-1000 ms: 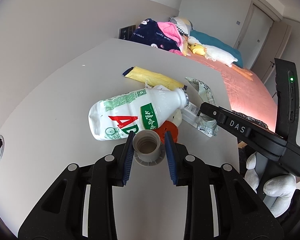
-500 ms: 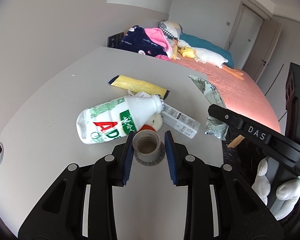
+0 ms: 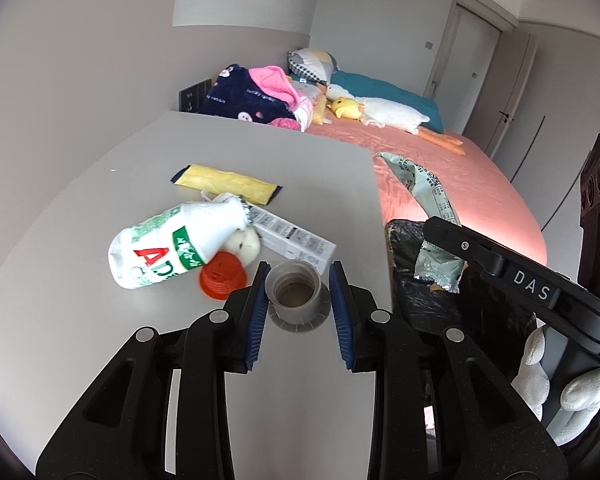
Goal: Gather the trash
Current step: 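Lift the wrapper toward the bin while the left tool holds the white cup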
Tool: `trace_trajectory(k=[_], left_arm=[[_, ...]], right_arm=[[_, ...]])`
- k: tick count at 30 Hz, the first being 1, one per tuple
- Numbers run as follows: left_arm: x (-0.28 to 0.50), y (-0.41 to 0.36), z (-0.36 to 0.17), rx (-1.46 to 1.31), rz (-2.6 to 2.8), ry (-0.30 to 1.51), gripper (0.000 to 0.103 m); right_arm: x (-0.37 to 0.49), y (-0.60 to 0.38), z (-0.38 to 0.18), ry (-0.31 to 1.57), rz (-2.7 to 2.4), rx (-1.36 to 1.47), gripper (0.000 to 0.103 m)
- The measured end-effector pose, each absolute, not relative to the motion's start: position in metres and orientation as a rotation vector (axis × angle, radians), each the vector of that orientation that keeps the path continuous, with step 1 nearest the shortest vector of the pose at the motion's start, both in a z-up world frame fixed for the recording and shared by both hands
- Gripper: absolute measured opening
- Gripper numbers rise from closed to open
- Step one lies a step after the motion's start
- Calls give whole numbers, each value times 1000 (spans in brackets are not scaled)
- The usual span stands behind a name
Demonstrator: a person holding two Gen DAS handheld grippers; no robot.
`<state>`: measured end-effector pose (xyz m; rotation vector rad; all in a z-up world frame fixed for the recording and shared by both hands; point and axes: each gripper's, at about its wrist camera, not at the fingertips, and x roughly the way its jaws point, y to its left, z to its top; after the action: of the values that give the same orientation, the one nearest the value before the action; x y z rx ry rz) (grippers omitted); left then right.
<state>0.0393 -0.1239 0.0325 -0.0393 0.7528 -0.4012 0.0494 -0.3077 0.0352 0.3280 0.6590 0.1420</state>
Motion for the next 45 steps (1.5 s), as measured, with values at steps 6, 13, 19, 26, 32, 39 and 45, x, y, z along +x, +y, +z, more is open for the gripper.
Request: trace_trajectory(k=[6,13,19,26,32,39,45], left_arm=[[34,-146,38,-26,-430,748,30],[24,-177,39,-7,-474,751,30],[20,-204,38,7,-520,756,30],[16,-234,35,27,-574,768,30],[16,-254,34,42,-612,773,30],[19,-274,33,54,-651,785,30],[23,-294,29,63,-699,805,30]], right_arm=[[31,-330,40,637,120,345,19],[13,-355,40,630,95,368,19],[-2,-381,39,620,60,389,19],[-11,-406,38,609,11,409,19],[-18,-427,36,599,-31,427,19],[-24,-447,36,588,-69,451,19],[-29,-465,36,581,-102,469,19]])
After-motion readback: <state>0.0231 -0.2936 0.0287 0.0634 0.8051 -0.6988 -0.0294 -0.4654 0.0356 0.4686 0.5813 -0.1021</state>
